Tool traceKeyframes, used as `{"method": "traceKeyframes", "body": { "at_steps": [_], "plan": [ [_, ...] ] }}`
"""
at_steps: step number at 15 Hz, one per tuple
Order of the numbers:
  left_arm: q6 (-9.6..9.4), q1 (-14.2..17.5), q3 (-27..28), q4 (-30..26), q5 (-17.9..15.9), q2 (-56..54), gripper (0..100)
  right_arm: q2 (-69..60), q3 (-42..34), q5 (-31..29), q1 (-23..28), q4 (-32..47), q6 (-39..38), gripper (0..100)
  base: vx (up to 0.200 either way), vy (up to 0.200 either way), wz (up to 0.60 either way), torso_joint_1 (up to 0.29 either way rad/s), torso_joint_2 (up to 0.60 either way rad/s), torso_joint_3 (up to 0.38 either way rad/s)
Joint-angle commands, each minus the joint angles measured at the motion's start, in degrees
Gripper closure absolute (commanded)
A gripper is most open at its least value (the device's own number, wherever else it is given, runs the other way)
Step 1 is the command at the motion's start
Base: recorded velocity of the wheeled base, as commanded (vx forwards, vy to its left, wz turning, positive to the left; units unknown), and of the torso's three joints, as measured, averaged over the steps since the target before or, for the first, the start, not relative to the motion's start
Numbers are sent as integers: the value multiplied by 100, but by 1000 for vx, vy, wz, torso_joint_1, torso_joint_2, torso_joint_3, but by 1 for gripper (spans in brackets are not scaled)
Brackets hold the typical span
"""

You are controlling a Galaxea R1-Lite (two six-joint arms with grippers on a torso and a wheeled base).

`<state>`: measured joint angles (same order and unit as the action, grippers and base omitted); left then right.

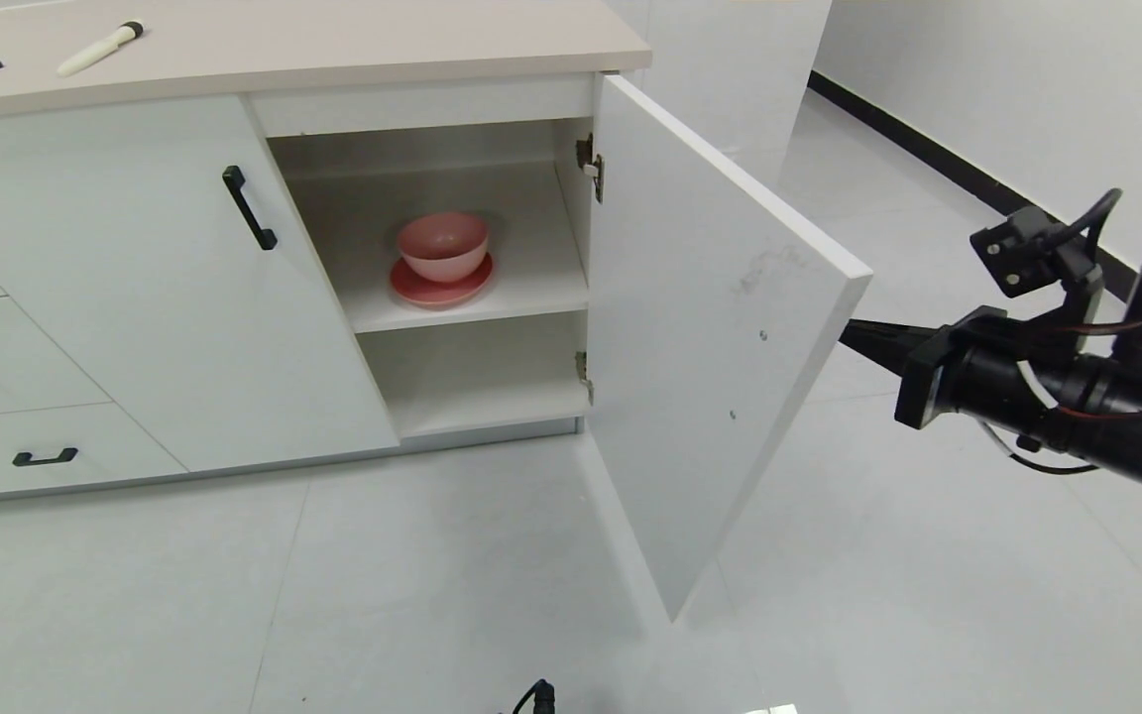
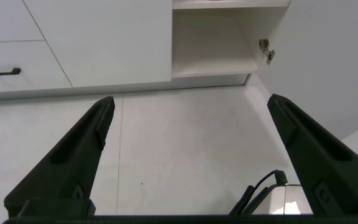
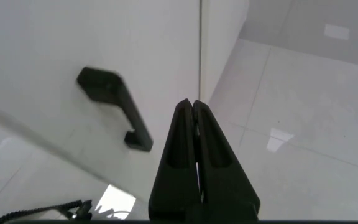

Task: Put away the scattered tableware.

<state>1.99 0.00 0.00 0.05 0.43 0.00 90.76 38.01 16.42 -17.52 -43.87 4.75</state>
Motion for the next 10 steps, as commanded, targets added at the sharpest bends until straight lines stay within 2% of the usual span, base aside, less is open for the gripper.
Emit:
{"method": "traceKeyframes", "body": {
  "at_steps": [1, 10],
  "plan": [
    [3, 0, 0, 4, 1, 0, 0, 328, 101, 1, -59, -34, -1, 100, 0, 0, 0, 0, 0, 0],
    [12, 0, 0, 4, 1, 0, 0, 249, 40, 37, -525, -51, -18, 100, 0, 0, 0, 0, 0, 0]
  ]
}}
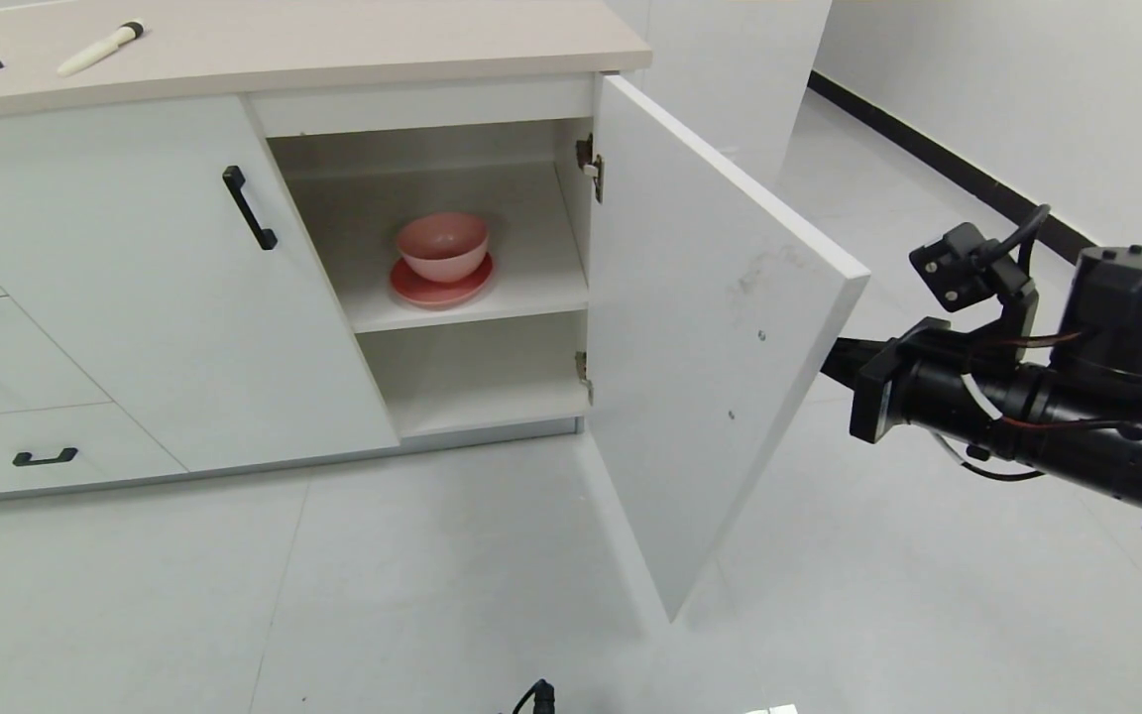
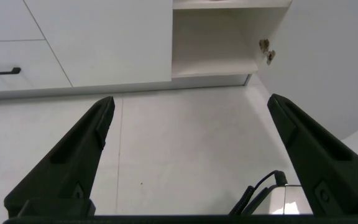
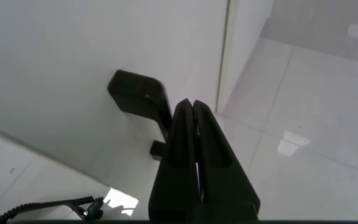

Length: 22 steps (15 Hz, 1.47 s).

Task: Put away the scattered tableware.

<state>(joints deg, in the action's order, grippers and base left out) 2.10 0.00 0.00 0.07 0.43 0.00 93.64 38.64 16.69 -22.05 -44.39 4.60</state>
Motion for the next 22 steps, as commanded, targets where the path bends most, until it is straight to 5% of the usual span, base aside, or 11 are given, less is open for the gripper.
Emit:
{"method": "traceKeyframes", "body": {
  "at_steps": [1, 22],
  "plan": [
    [1, 0, 0, 1, 1, 0, 0, -30, -32, 10, -185, 0, -11, 100, 0, 0, 0, 0, 0, 0],
    [1, 0, 0, 1, 1, 0, 0, 410, 1005, 212, -1284, -334, -196, 100, 0, 0, 0, 0, 0, 0]
  ]
}}
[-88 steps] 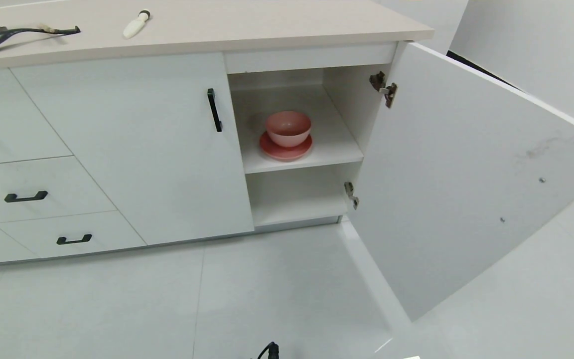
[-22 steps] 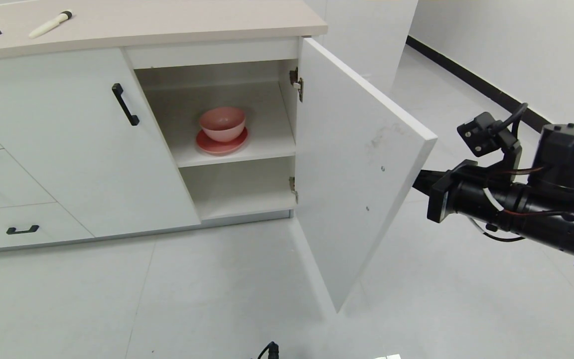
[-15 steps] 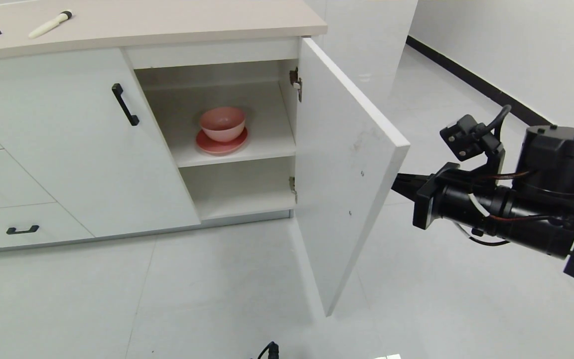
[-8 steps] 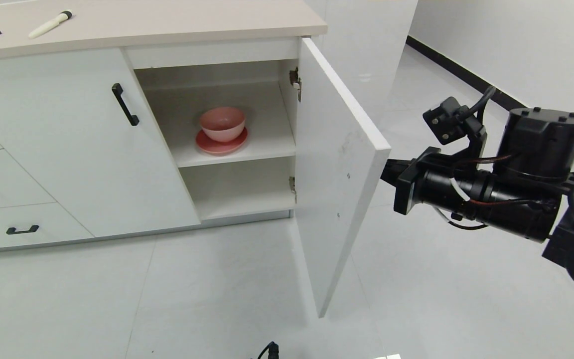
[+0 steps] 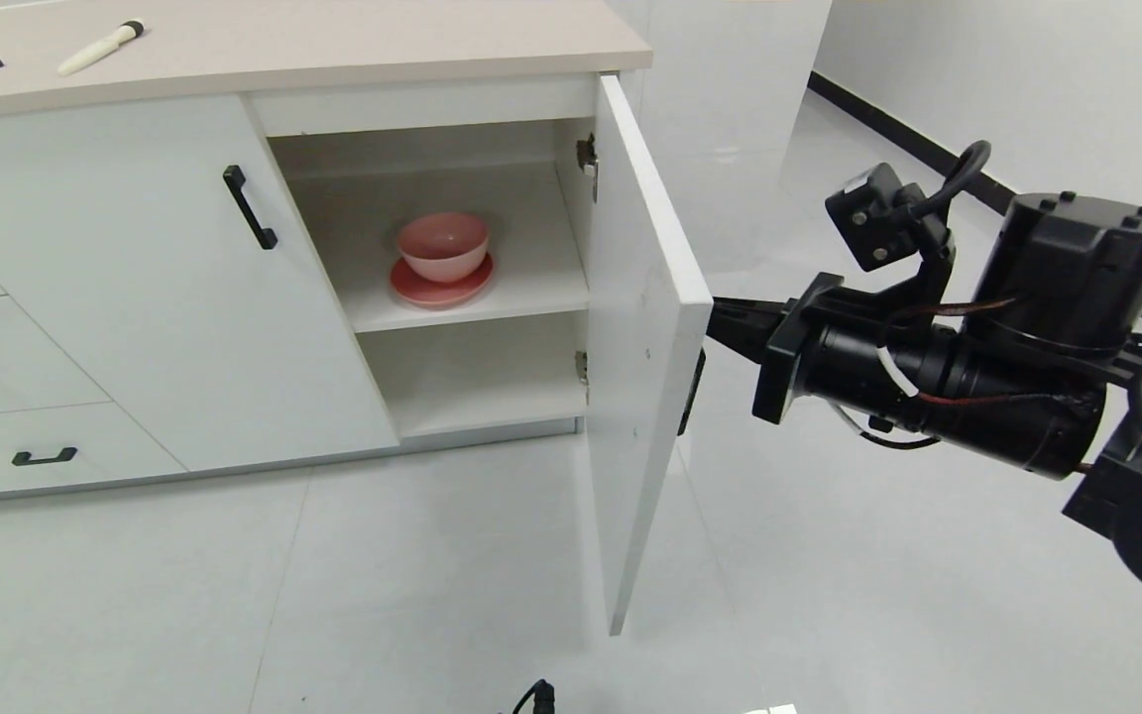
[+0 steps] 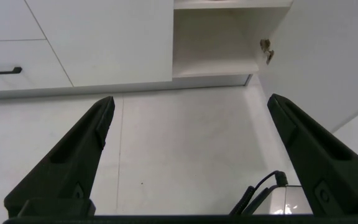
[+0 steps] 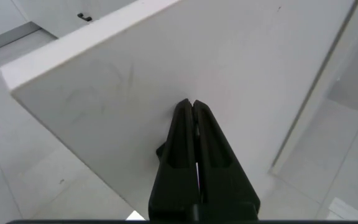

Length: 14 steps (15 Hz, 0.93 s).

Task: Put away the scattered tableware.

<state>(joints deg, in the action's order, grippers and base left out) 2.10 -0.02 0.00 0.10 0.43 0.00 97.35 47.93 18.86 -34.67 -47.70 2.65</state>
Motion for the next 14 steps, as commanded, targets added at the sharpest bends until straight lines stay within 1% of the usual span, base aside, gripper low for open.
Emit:
{"method": "traceKeyframes", "body": {
  "at_steps": [1, 5, 8, 14],
  "plan": [
    [1, 2, 0, -1, 1, 0, 0, 91, 155, -5, -22, -2, -1, 100, 0, 0, 0, 0, 0, 0],
    [1, 2, 0, -1, 1, 0, 0, 416, 436, 4, -49, -11, 8, 100, 0, 0, 0, 0, 0, 0],
    [1, 2, 0, -1, 1, 0, 0, 565, 568, 4, -189, -29, -1, 100, 0, 0, 0, 0, 0, 0],
    [1, 2, 0, -1, 1, 9, 0, 838, 884, 13, -295, -29, -10, 100, 0, 0, 0, 0, 0, 0]
  ]
}}
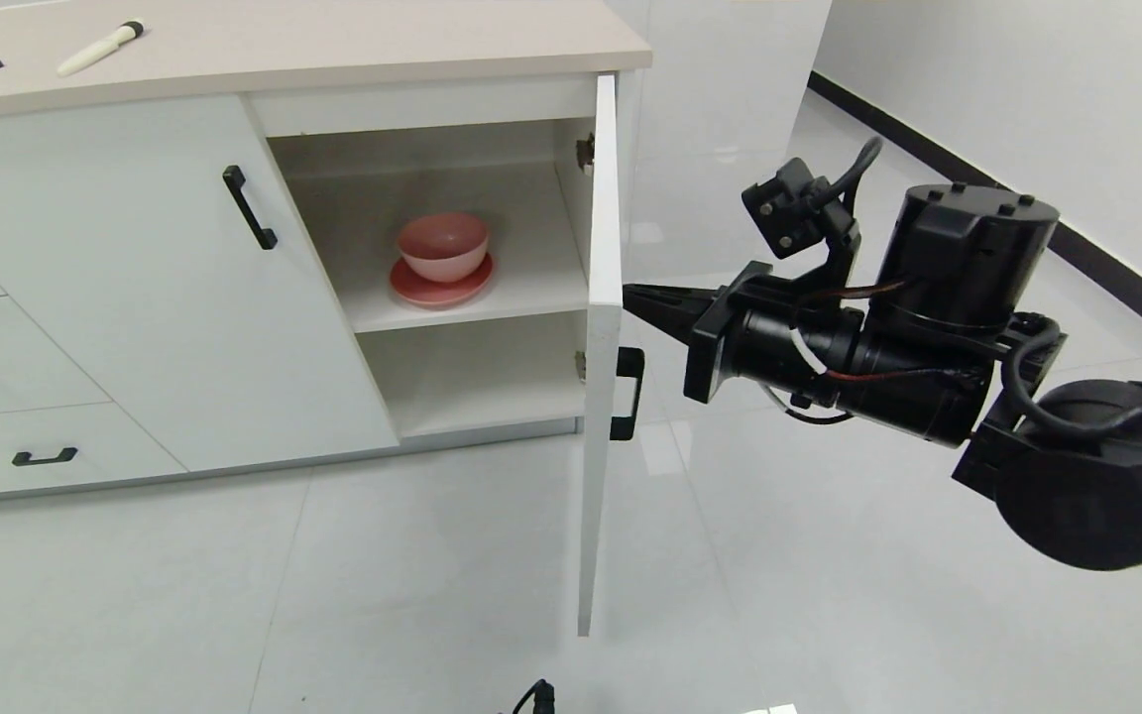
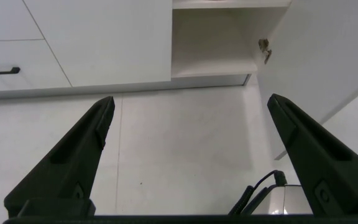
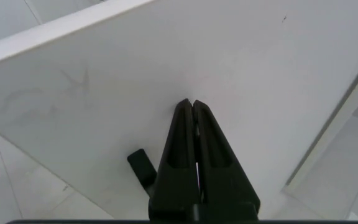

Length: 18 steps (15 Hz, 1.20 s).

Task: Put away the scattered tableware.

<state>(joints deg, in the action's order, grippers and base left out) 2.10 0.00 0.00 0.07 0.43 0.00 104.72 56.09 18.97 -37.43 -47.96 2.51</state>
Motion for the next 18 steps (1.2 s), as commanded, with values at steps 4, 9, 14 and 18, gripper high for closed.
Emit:
{"method": "traceKeyframes", "body": {
  "at_steps": [4, 9, 14, 18],
  "plan": [
    [1, 0, 0, 1, 1, 0, 0, 321, 297, 10, -133, -38, -5, 100, 0, 0, 0, 0, 0, 0],
    [1, 0, 0, 1, 1, 0, 0, 717, 508, 169, -195, -328, -14, 100, 0, 0, 0, 0, 0, 0],
    [1, 0, 0, 1, 1, 0, 0, 1033, 807, 177, -344, -460, -14, 100, 0, 0, 0, 0, 0, 0],
    [10, 0, 0, 1, 1, 9, 0, 1209, 983, 256, -371, -539, -14, 100, 0, 0, 0, 0, 0, 0]
  ]
}}
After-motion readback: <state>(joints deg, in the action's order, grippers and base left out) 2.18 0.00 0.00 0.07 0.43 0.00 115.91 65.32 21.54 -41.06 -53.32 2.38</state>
